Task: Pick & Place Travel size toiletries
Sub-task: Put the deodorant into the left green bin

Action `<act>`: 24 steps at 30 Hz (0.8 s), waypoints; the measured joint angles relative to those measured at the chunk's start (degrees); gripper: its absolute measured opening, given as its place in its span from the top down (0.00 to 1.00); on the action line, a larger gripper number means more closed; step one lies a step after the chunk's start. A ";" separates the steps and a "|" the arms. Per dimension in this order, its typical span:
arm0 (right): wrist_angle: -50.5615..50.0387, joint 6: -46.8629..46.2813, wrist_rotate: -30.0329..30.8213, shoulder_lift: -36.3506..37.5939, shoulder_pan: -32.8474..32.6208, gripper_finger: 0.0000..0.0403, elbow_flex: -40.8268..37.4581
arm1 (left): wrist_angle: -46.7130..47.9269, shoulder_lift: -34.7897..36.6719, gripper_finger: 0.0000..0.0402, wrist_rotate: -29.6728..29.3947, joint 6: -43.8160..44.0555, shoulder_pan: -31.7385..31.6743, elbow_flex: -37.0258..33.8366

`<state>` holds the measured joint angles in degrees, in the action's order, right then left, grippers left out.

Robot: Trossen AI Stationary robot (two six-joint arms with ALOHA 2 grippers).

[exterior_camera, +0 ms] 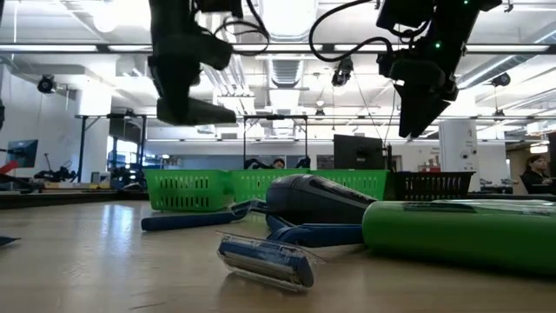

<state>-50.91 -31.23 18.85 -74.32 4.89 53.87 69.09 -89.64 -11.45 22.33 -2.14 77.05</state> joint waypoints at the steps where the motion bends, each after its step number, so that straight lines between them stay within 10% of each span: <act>1: 0.01 0.67 0.06 0.00 0.04 0.20 0.00 | 0.88 -0.04 0.48 -0.84 -6.80 -0.53 0.01; 8: 0.02 1.89 0.48 0.00 2.01 0.18 0.00 | -1.40 -0.71 0.47 -13.30 -61.72 -0.71 -1.03; 14: 0.14 1.86 -0.02 0.02 4.15 0.15 0.00 | -6.84 -0.96 0.47 -17.73 -69.32 -7.89 -1.74; 18: 0.12 1.41 -2.23 0.02 4.98 0.14 0.00 | -4.18 -1.07 0.48 -13.77 -47.56 -9.46 0.46; 24: 0.19 -2.96 -2.40 0.02 5.27 0.18 0.00 | -9.79 -0.96 0.48 12.68 19.98 -9.24 1.52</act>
<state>-50.72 -34.19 16.45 -74.30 10.15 53.87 59.30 -90.60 1.23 42.30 -11.39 78.57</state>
